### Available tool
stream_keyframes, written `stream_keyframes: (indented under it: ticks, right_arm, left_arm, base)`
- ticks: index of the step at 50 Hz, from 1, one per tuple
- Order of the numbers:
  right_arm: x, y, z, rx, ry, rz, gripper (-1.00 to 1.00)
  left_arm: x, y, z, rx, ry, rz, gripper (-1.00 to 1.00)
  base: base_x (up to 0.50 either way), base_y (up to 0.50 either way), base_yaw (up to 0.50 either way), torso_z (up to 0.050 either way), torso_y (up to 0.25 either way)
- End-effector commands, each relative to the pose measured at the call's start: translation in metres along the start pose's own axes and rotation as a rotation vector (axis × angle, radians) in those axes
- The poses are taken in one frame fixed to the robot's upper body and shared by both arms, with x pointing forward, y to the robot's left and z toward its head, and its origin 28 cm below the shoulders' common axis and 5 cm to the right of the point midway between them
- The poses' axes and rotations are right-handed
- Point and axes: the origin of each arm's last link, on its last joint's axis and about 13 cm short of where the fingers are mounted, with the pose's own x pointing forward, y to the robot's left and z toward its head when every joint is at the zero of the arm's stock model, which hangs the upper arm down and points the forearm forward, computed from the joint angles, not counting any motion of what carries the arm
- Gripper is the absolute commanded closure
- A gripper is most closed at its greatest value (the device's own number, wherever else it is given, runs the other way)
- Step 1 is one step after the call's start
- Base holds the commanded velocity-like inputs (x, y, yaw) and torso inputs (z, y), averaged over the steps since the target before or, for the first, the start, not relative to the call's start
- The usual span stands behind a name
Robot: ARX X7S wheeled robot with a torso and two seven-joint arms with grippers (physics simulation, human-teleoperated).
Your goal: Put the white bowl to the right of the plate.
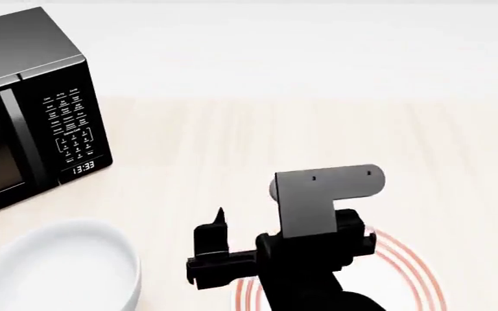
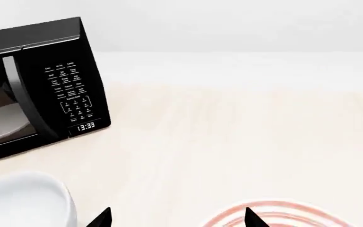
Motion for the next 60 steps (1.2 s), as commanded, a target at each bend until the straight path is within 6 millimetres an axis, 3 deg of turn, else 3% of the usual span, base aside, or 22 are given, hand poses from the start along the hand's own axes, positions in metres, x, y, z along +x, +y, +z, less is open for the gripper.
stream_keyframes:
  ticks: [1,8,30,31,32,60]
  right_arm:
    - [0.004,0.031,0.016,-0.015,0.095,0.047,-1.0]
    - [0.012,0.043,0.018,-0.032,0.201,0.065,-1.0]
    - [0.039,0.071,0.063,-0.009,0.427,0.066,-1.0]
    - [0.046,0.087,0.087,-0.01,0.46,0.079,-1.0]
    - [0.057,0.085,0.078,0.001,0.561,0.045,-1.0]
    - [0.077,0.091,0.079,0.068,0.708,0.079,-1.0]
  left_arm:
    - [-0.002,0.014,-0.006,0.013,-0.004,0.08,-1.0]
    - [-0.002,0.019,-0.006,0.017,-0.01,0.108,-1.0]
    - [-0.001,0.025,-0.005,-0.003,-0.007,0.127,-1.0]
    - [-0.001,0.023,-0.006,0.003,-0.011,0.112,-1.0]
    - [-0.002,0.022,-0.006,0.004,-0.012,0.109,-1.0]
    - [-0.002,0.021,-0.005,0.006,-0.014,0.103,-1.0]
  base:
    - [0.0,0.0,0.0,0.0,0.0]
    - [0.0,0.0,0.0,0.0,0.0]
    - [0.0,0.0,0.0,0.0,0.0]
    - [0.0,0.0,0.0,0.0,0.0]
    - [0.0,0.0,0.0,0.0,0.0]
    - [0.0,0.0,0.0,0.0,0.0]
